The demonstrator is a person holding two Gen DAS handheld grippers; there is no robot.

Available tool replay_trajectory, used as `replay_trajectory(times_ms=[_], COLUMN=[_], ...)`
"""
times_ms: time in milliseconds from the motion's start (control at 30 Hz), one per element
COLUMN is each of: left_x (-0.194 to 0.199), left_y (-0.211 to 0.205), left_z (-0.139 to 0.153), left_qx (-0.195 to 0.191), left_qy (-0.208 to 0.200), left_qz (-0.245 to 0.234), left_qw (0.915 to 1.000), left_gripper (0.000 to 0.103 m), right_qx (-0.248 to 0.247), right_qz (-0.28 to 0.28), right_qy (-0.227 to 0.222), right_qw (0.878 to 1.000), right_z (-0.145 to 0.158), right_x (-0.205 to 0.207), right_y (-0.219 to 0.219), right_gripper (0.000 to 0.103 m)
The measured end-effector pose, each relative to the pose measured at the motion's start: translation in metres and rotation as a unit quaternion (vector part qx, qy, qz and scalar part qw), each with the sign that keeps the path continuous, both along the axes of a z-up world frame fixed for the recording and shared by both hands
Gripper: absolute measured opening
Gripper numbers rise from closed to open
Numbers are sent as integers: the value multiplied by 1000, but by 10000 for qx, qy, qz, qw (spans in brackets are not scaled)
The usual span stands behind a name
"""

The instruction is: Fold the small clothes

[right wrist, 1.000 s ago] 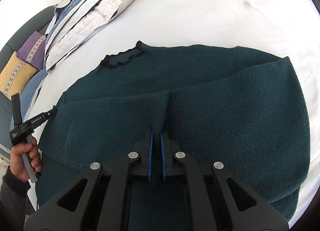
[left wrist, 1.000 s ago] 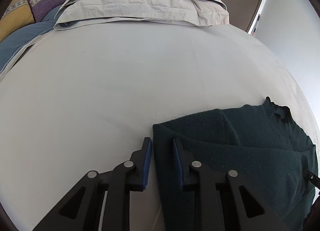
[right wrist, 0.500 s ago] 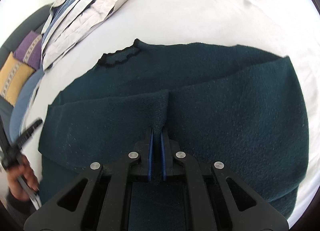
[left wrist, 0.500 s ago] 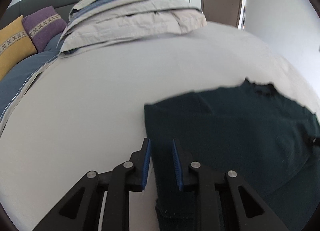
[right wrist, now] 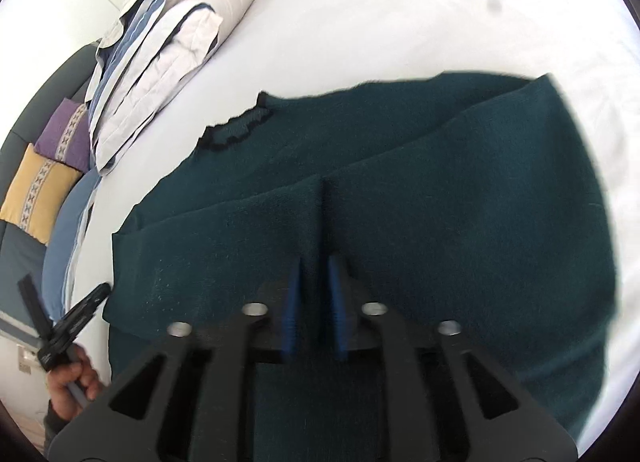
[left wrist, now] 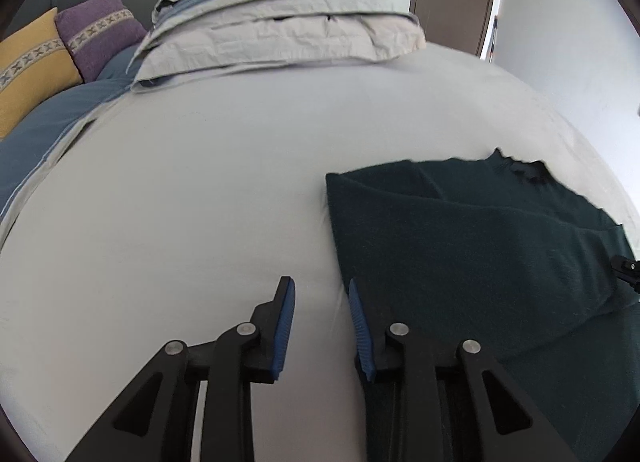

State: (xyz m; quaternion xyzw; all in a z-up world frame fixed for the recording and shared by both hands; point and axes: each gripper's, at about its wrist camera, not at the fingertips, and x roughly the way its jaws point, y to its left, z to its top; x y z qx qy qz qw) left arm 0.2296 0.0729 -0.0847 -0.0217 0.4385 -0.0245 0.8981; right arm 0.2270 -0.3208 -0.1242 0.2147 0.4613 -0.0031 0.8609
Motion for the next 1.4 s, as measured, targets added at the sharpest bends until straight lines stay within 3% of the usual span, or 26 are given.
replay_trajectory(times_ms=[67,133,267,300,400,533,633,733,800,833,933,1100,1300,1400], left_x=[-11,-14,-8,-8,-9,-20,-49,-90,-119,-137,-179,-237,-276,-279], left_y=[-6,-20,-24,-20,-13,-5,2,13,23,30,44,66,53,46], left_z=[8,3,-29,-31,-31,-20,0,15,18,19,11,-17,-23,-27], left_qx=[-22,207,404,357,311,278,236,40,-148,-260,-627,-1714,-1883,-2034], left_qy=[-91,-58,247,211,201,168,39,44,106,175,472,1156,1346,1473], left_qz=[-86,-249,-298,-257,-233,-193,-172,-193,-167,-153,-146,-12,-316,-488], left_qw=[9999,9995,9984,9988,9990,9993,9996,9998,9997,9994,9968,9784,9723,9667], left_gripper=[31,31,36,39,47,51,51,51,57,62,62,60,60,52], right_qx=[63,91,-657,-716,-230,-183,1,246,366,423,579,686,798,893], right_qz=[-5,144,403,331,132,-52,-58,-60,-59,-36,77,225,278,244], right_qy=[-205,-271,237,260,178,103,-229,-473,-554,-559,-521,-341,-183,-138], right_qw=[9998,9995,9967,9965,9995,9998,9997,9986,9978,9975,9969,9968,9963,9956], right_z=[12,16,-7,-11,-13,1,24,39,45,45,43,32,19,13], right_x=[-10,-16,-12,-13,-18,-36,-74,-120,-153,-171,-217,-282,-340,-360], right_y=[6,18,41,37,16,7,-2,-10,-11,-10,-10,-3,-4,-10], right_gripper=[41,41,40,33,21,24,26,33,39,39,40,40,40,41])
